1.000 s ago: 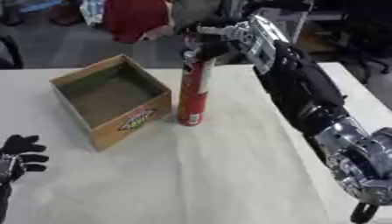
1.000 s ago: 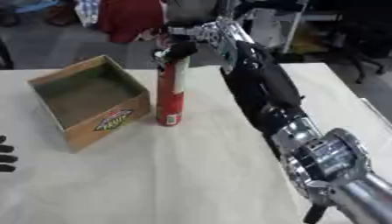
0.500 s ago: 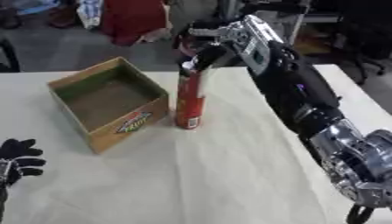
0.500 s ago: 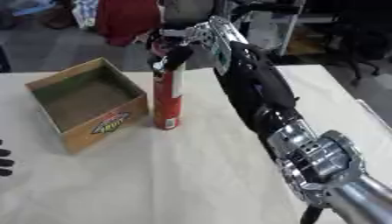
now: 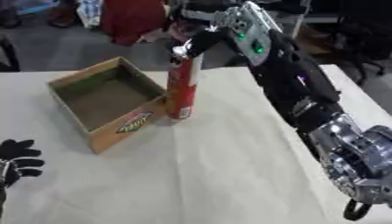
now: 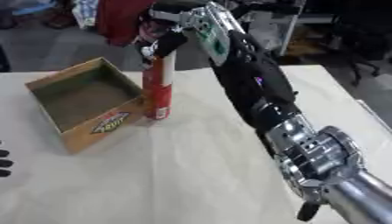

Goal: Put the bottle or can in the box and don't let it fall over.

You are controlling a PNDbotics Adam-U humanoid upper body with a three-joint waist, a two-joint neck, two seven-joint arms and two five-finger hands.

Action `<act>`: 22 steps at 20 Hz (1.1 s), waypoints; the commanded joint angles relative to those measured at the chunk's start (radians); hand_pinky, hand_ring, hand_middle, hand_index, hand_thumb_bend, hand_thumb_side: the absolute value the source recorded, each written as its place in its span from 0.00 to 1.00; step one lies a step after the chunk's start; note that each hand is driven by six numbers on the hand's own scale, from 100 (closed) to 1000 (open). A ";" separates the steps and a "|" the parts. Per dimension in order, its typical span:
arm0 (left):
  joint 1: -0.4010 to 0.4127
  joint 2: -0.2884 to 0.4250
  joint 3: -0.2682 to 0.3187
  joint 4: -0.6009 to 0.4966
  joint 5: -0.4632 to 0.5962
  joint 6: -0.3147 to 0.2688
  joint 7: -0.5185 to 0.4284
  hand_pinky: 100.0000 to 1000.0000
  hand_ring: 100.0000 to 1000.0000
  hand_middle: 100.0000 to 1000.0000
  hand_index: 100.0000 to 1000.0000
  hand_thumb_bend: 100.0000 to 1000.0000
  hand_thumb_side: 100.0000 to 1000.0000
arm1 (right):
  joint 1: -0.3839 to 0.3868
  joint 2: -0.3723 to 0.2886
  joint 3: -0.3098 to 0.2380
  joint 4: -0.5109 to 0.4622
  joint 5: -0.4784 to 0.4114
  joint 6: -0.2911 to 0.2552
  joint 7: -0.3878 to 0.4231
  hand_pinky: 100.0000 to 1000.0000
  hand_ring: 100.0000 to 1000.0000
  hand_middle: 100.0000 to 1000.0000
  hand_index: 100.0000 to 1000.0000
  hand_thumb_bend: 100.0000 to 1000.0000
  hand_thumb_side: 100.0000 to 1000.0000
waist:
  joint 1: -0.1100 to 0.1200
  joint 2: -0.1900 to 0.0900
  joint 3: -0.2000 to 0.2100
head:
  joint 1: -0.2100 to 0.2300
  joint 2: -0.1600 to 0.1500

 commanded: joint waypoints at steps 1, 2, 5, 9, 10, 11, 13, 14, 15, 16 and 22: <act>-0.019 0.014 -0.004 -0.016 0.001 -0.001 -0.006 0.58 0.59 0.59 0.78 0.43 0.95 | -0.051 -0.030 -0.014 -0.052 -0.029 0.001 -0.018 0.16 0.43 0.59 0.78 0.00 0.02 | 0.000 -0.010 0.011 | 0.006 -0.009; -0.024 0.015 -0.006 -0.017 0.002 -0.001 -0.008 0.58 0.59 0.59 0.78 0.43 0.95 | -0.059 -0.029 -0.016 -0.060 -0.034 0.002 -0.025 0.16 0.43 0.59 0.78 0.00 0.01 | -0.002 -0.009 0.020 | 0.006 -0.010; -0.041 0.015 -0.020 -0.019 0.007 -0.003 -0.019 0.58 0.59 0.59 0.78 0.43 0.95 | -0.081 -0.022 -0.023 -0.077 -0.040 0.008 -0.050 0.16 0.43 0.59 0.78 0.00 0.00 | -0.006 -0.004 0.051 | -0.002 -0.018; -0.065 0.013 -0.043 -0.022 0.014 -0.006 -0.042 0.58 0.59 0.59 0.78 0.43 0.95 | -0.100 -0.009 -0.025 -0.093 -0.028 0.008 -0.078 0.16 0.43 0.59 0.78 0.00 0.00 | -0.013 0.002 0.094 | -0.024 -0.029; -0.069 0.013 -0.047 -0.023 0.014 -0.007 -0.047 0.58 0.60 0.59 0.78 0.43 0.95 | -0.103 -0.007 -0.025 -0.095 -0.023 0.008 -0.085 0.17 0.44 0.60 0.79 0.00 0.00 | -0.015 0.003 0.102 | -0.029 -0.032; -0.075 0.013 -0.051 -0.024 0.015 -0.007 -0.051 0.58 0.60 0.59 0.78 0.43 0.95 | -0.106 -0.005 -0.027 -0.099 -0.015 0.009 -0.096 0.17 0.44 0.60 0.79 0.00 0.00 | -0.016 0.004 0.113 | -0.036 -0.037; -0.084 0.011 -0.057 -0.025 0.015 -0.008 -0.058 0.58 0.60 0.59 0.78 0.43 0.94 | -0.111 -0.001 -0.032 -0.102 -0.002 0.011 -0.124 0.17 0.44 0.59 0.79 0.00 0.00 | -0.019 0.005 0.130 | -0.047 -0.044; -0.088 0.011 -0.060 -0.026 0.016 -0.008 -0.061 0.58 0.60 0.59 0.78 0.43 0.94 | -0.113 0.001 -0.034 -0.103 0.004 0.012 -0.140 0.17 0.44 0.59 0.79 0.00 0.00 | -0.021 0.007 0.137 | -0.051 -0.047; -0.091 0.010 -0.061 -0.026 0.016 -0.008 -0.063 0.58 0.60 0.59 0.78 0.43 0.94 | -0.115 0.003 -0.035 -0.103 0.009 0.013 -0.155 0.17 0.44 0.59 0.79 0.00 0.00 | -0.022 0.008 0.142 | -0.056 -0.049; -0.093 0.010 -0.062 -0.026 0.017 -0.008 -0.064 0.58 0.60 0.59 0.78 0.43 0.94 | -0.115 0.005 -0.036 -0.103 0.014 0.014 -0.169 0.17 0.44 0.59 0.79 0.00 0.00 | -0.024 0.009 0.147 | -0.059 -0.051; -0.122 0.004 -0.069 -0.034 0.022 -0.010 -0.070 0.58 0.60 0.59 0.78 0.43 0.94 | -0.085 0.016 -0.039 -0.072 0.067 0.020 -0.253 0.20 0.46 0.63 0.83 0.00 0.00 | -0.029 0.030 0.178 | -0.079 -0.065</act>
